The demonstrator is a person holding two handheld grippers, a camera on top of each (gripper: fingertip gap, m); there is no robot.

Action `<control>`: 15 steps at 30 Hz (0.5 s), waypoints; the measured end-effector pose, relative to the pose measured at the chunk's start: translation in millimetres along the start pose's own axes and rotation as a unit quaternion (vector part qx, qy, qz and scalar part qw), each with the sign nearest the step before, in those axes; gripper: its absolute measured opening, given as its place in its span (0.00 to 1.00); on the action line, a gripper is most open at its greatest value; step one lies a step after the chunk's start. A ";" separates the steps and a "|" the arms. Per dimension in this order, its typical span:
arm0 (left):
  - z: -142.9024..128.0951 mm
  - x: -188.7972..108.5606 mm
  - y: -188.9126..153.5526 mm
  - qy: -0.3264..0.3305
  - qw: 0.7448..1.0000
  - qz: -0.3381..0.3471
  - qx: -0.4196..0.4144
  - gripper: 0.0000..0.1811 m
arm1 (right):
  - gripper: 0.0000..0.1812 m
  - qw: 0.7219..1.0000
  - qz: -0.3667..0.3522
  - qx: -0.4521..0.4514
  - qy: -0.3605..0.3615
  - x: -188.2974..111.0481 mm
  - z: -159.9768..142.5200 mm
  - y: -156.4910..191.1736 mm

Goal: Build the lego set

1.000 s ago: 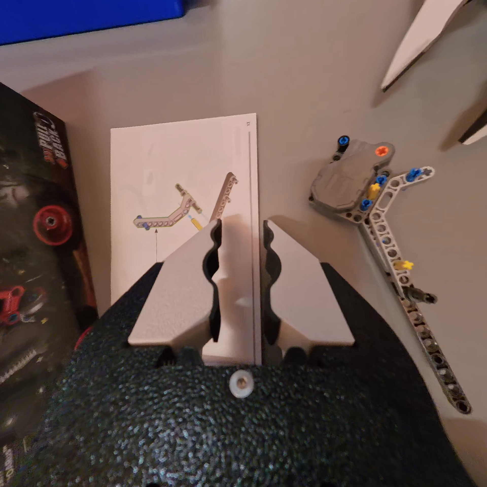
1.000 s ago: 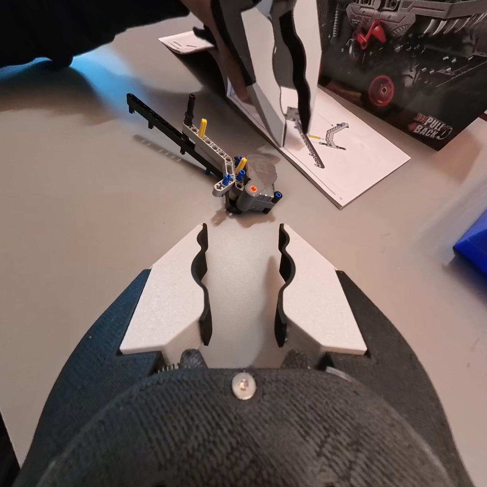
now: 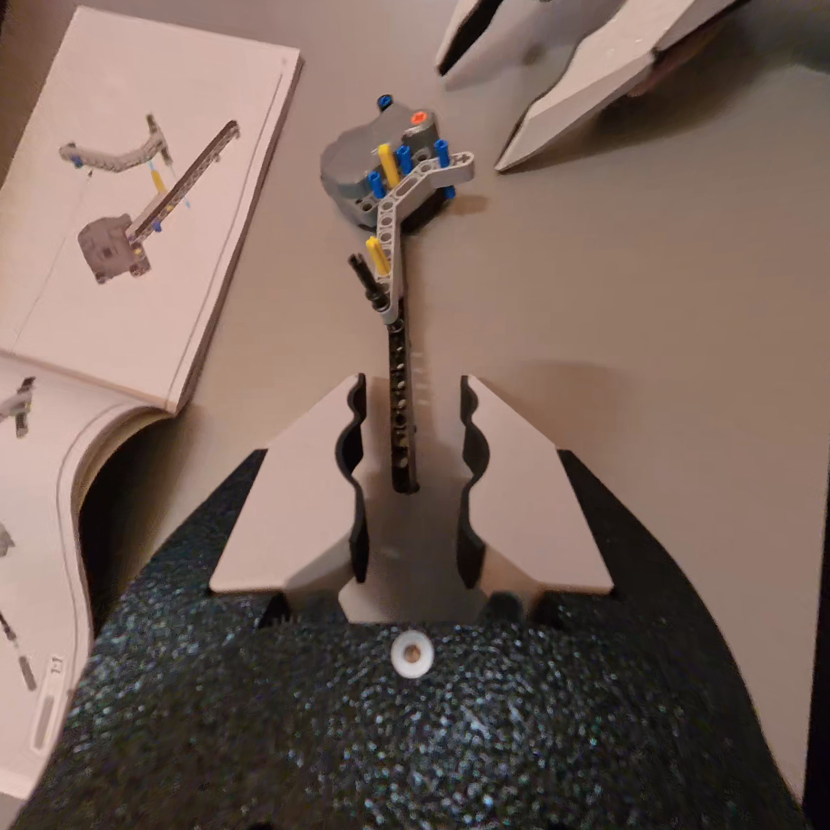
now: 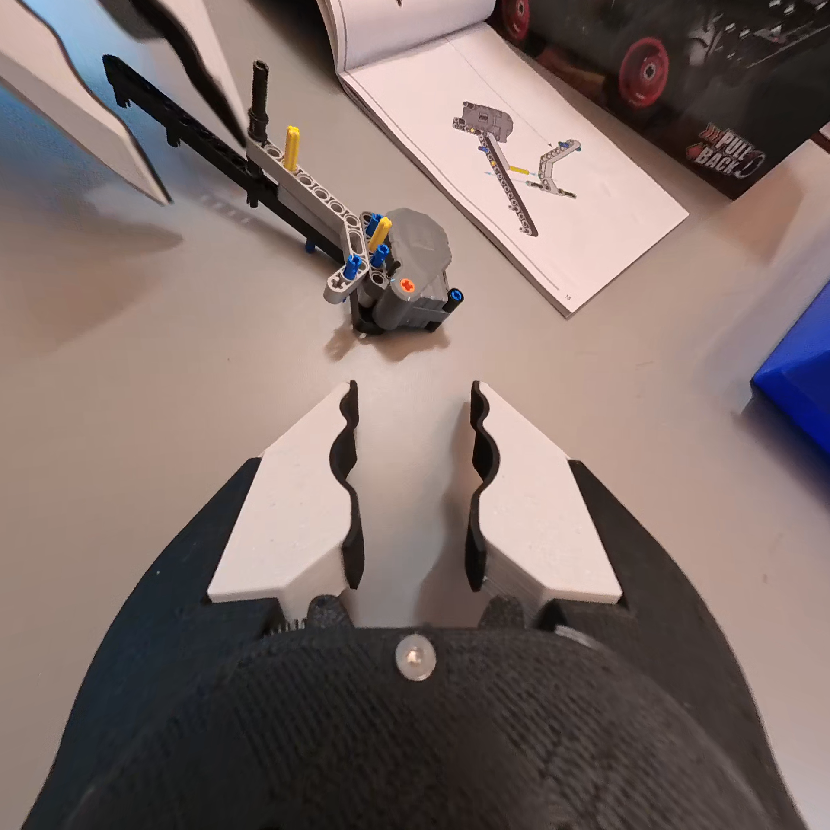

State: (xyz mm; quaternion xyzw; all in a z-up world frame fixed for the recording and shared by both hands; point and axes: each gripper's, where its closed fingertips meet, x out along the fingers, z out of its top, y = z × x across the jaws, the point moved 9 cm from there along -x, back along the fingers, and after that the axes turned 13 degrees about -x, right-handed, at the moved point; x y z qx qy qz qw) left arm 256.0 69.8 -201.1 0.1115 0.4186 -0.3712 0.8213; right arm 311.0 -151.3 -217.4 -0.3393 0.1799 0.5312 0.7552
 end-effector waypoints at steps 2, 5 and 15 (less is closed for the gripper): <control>-2.4 4.8 1.1 -0.003 0.999 0.028 -0.018 0.11 | 0.27 1.000 0.004 0.007 0.001 -1.5 -1.5 -0.2; -3.6 8.5 -2.5 -0.015 0.999 0.038 -0.023 0.03 | 0.27 1.000 0.002 0.020 0.004 -3.0 -4.1 -2.6; -4.1 2.6 -42.4 -0.123 0.966 0.211 0.087 0.03 | 0.25 0.999 -0.027 0.024 -0.005 -12.7 -8.7 -16.3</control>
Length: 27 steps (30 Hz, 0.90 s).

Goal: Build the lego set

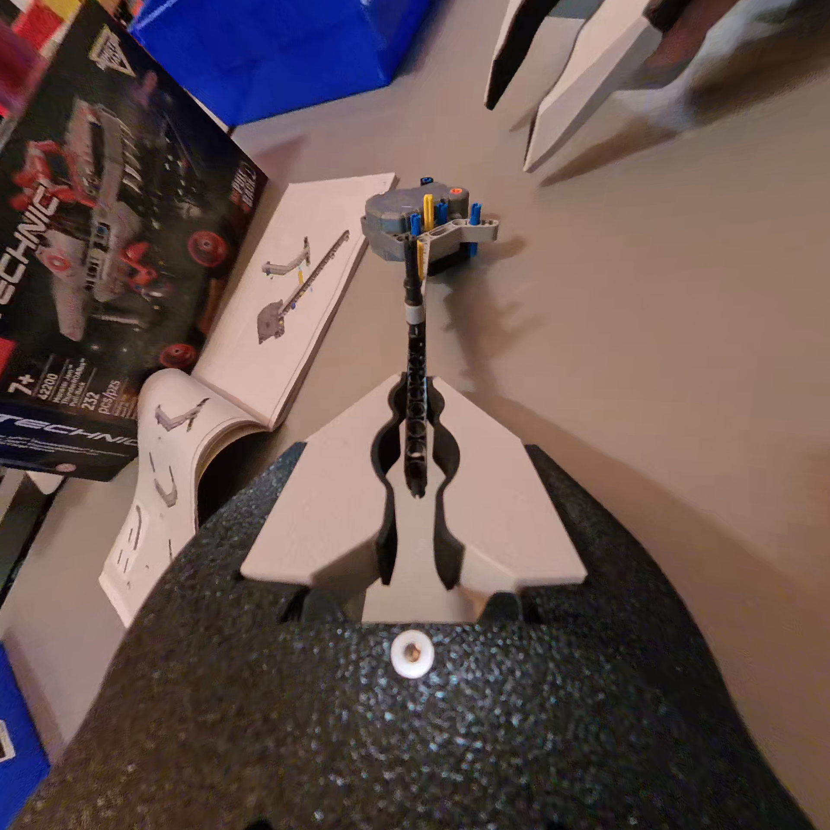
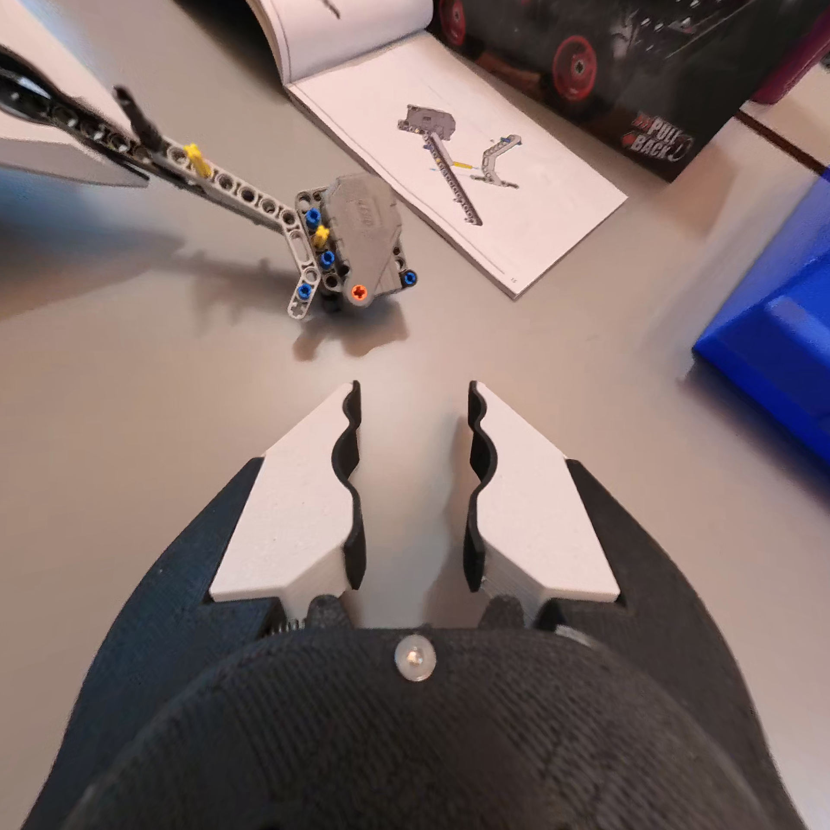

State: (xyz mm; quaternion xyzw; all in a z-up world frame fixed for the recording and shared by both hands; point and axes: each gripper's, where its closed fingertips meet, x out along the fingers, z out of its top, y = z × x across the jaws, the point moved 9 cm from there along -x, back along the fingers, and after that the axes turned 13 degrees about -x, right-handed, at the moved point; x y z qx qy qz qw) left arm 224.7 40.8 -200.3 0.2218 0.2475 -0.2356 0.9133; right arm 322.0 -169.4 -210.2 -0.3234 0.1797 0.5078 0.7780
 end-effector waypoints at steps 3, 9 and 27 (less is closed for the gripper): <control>-2.6 -0.6 0.0 -0.006 1.000 0.007 0.000 0.03 | 0.25 1.000 -0.016 -0.005 -0.014 -5.7 5.8 -9.4; -11.4 -2.6 10.5 0.039 0.998 -0.036 -0.021 0.03 | 0.24 0.998 -0.033 -0.018 -0.047 -5.7 23.4 -27.9; 7.3 -37.8 116.4 -0.060 0.977 -0.184 -0.086 0.14 | 0.28 0.974 0.046 -0.145 -0.166 78.4 69.9 -98.7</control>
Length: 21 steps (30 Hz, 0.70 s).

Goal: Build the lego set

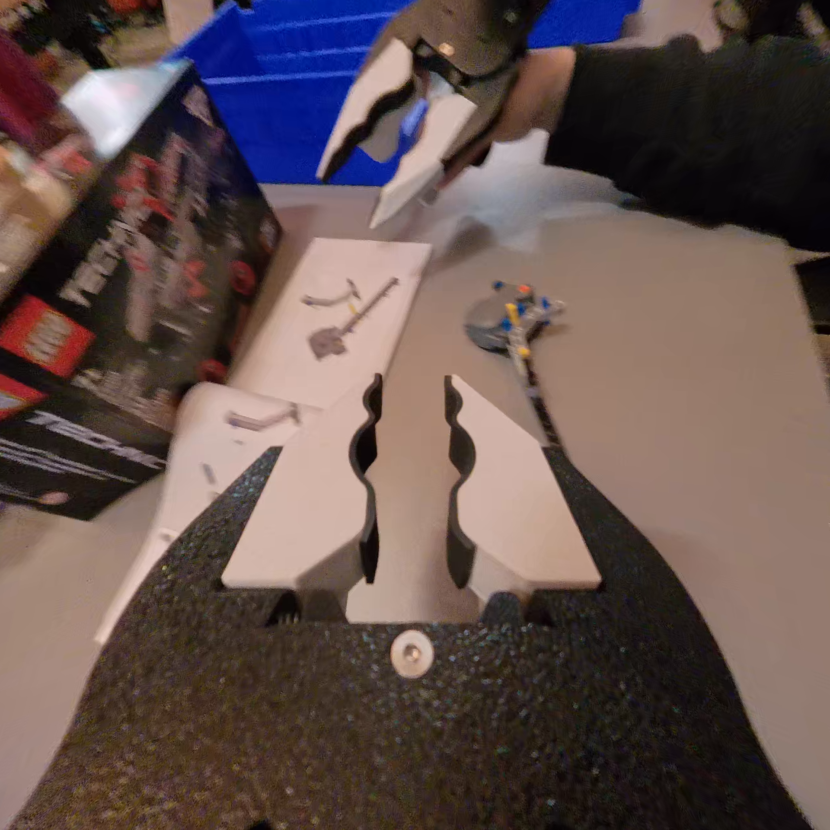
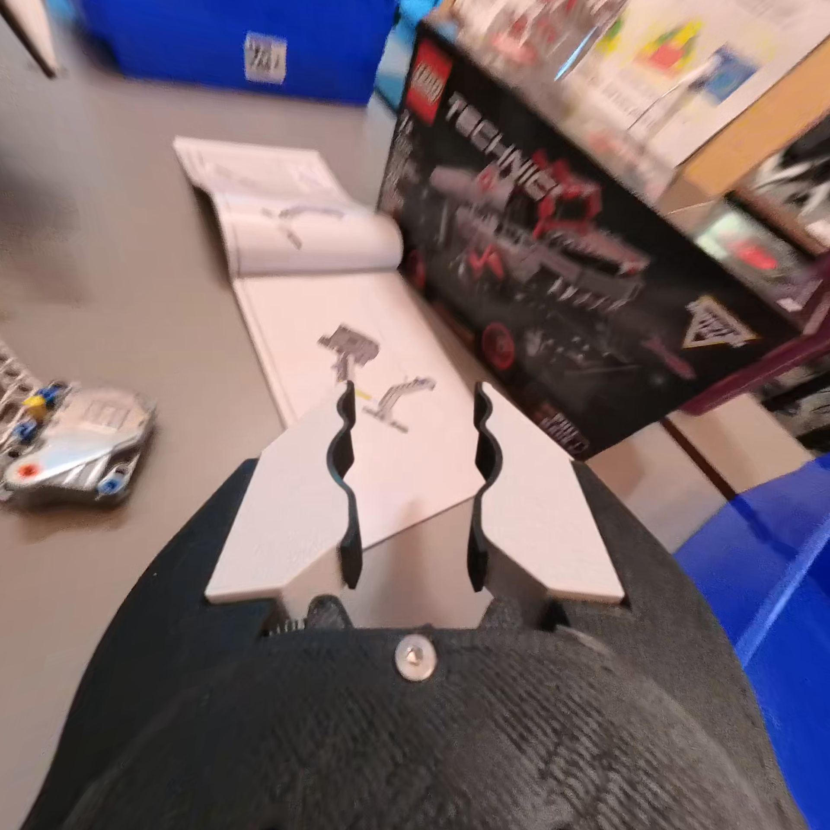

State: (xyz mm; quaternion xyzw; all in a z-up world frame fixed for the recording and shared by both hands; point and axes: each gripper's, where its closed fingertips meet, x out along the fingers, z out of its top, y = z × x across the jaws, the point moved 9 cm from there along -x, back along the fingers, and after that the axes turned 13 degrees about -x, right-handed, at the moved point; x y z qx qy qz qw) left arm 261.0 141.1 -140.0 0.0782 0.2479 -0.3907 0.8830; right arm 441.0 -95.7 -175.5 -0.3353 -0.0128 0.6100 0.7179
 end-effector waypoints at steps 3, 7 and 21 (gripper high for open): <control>27.8 12.3 30.8 -0.002 0.999 0.049 0.019 0.13 | 0.27 0.992 -0.123 -0.035 0.003 -6.1 -1.1 -4.0; 61.7 41.6 64.4 -0.008 0.997 0.072 -0.017 0.13 | 0.22 0.957 -0.283 -0.046 0.039 -23.1 -14.3 -2.1; 60.6 53.1 95.5 -0.026 0.998 0.022 -0.056 0.11 | 0.20 0.885 -0.441 -0.102 0.107 -41.8 -40.2 -7.7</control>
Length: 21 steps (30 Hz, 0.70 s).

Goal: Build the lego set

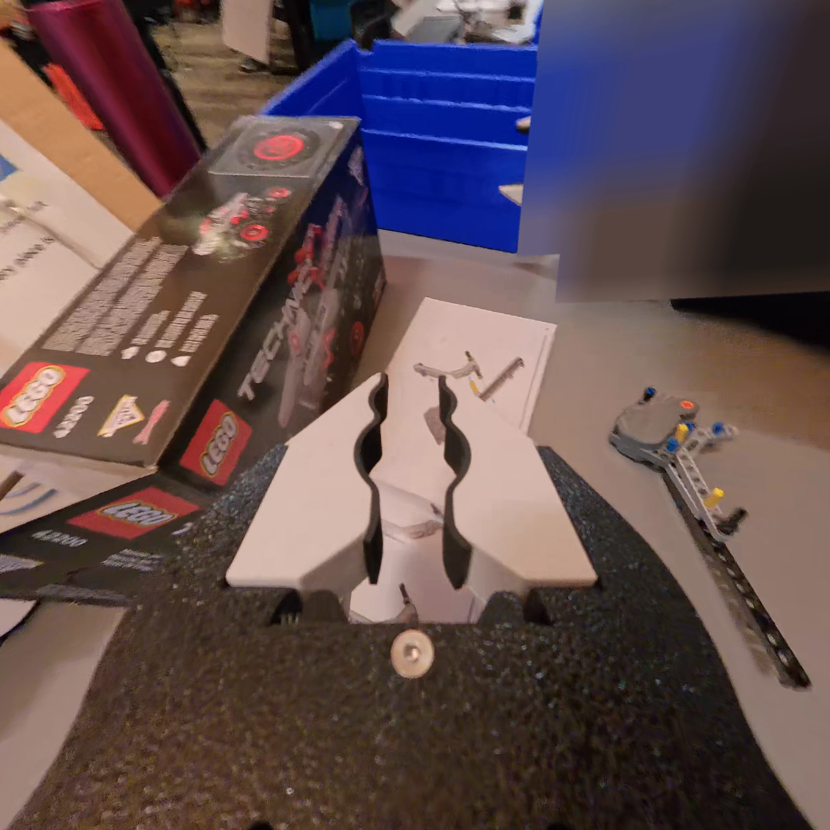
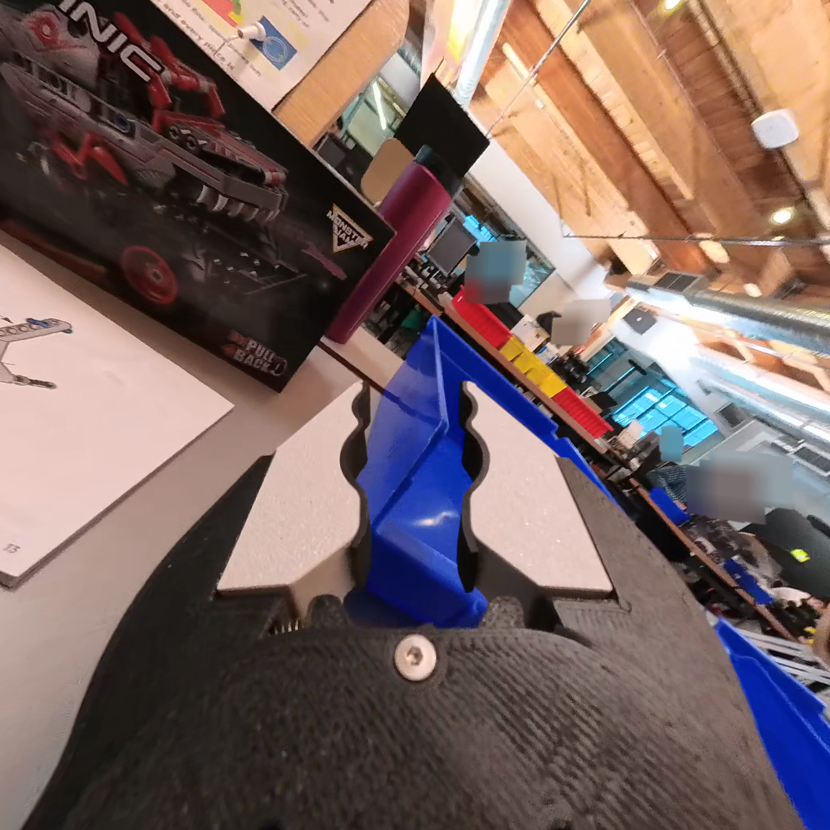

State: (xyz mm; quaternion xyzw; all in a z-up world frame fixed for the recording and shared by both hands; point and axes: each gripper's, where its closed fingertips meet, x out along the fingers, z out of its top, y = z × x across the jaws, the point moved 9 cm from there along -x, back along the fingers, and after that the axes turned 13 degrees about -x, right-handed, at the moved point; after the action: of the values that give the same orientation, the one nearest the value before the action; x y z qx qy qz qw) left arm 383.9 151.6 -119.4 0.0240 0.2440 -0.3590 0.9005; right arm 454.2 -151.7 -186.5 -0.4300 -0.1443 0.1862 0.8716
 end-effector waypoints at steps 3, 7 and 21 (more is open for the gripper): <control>-9.3 5.2 -5.9 0.064 0.997 -0.034 0.034 0.11 | 0.19 1.000 -0.004 -0.007 -0.010 -2.4 -0.8 1.7; -25.6 28.8 -26.0 0.151 0.983 -0.066 0.083 0.13 | 0.18 1.000 0.009 -0.003 -0.013 -2.4 -4.0 2.8; -61.6 82.8 -52.5 0.278 0.953 -0.048 0.109 0.19 | 0.21 0.980 0.190 -0.044 -0.043 3.2 19.5 23.8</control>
State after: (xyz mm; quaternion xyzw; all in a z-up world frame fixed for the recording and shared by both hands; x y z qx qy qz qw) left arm 374.9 73.6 -204.5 0.2088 0.4452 -0.4049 0.7709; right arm 444.2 -123.3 -193.8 -0.4787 -0.1056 0.3601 0.7937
